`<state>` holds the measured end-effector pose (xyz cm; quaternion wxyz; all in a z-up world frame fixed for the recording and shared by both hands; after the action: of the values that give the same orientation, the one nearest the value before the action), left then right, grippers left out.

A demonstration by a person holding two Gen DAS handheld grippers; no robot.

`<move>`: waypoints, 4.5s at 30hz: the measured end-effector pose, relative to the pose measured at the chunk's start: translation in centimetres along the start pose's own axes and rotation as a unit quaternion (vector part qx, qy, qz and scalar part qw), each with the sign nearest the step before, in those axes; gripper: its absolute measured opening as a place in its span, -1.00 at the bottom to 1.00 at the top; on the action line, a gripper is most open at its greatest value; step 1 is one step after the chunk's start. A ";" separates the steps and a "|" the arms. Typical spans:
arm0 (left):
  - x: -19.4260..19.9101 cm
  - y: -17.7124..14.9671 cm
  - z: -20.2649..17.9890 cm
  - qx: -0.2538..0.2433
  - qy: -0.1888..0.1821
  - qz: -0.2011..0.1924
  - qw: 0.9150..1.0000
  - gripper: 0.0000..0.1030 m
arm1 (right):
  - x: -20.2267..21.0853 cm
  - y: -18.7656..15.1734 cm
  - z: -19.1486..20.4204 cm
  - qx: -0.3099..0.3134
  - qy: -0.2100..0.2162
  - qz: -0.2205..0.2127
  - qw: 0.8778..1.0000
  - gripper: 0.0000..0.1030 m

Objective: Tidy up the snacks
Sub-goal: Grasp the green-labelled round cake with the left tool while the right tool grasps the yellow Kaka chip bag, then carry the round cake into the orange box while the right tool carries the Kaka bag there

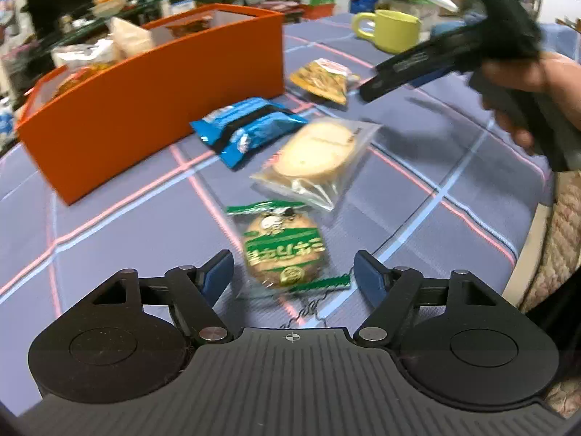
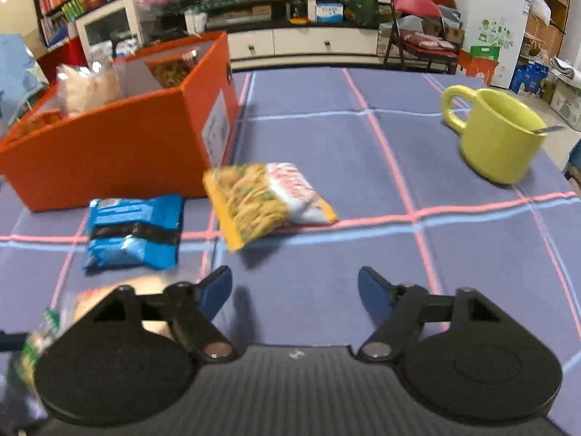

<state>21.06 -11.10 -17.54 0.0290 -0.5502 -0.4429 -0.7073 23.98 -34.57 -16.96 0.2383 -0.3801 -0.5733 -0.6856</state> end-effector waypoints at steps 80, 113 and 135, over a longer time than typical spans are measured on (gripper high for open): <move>3.0 2.5 9.5 0.215 0.208 -0.043 0.953 -0.51 | 6.8 1.8 9.0 0.159 0.059 -0.110 0.979 0.14; 2.9 2.7 9.2 0.219 0.211 -0.039 0.952 -0.51 | 7.3 1.6 9.8 0.179 0.065 -0.112 0.975 0.14; 5.5 15.9 14.6 0.223 0.212 -0.133 0.942 -0.51 | 4.8 12.9 10.6 0.116 0.103 -0.147 0.977 0.14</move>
<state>38.28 -8.65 -3.66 0.1501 -0.3033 -0.6419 -0.6881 33.63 -26.78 -4.79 0.2350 -0.1887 -0.6712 -0.6772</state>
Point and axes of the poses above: each gripper's, at about its wrist camera, not at the fingertips, and x roughly against the way its jaws point, z to its left, y to its top, the point moved 8 cm from there along -x, roughly the way its jaws point, and after that the axes turned 2 degrees about z, right-handed, at the moved point
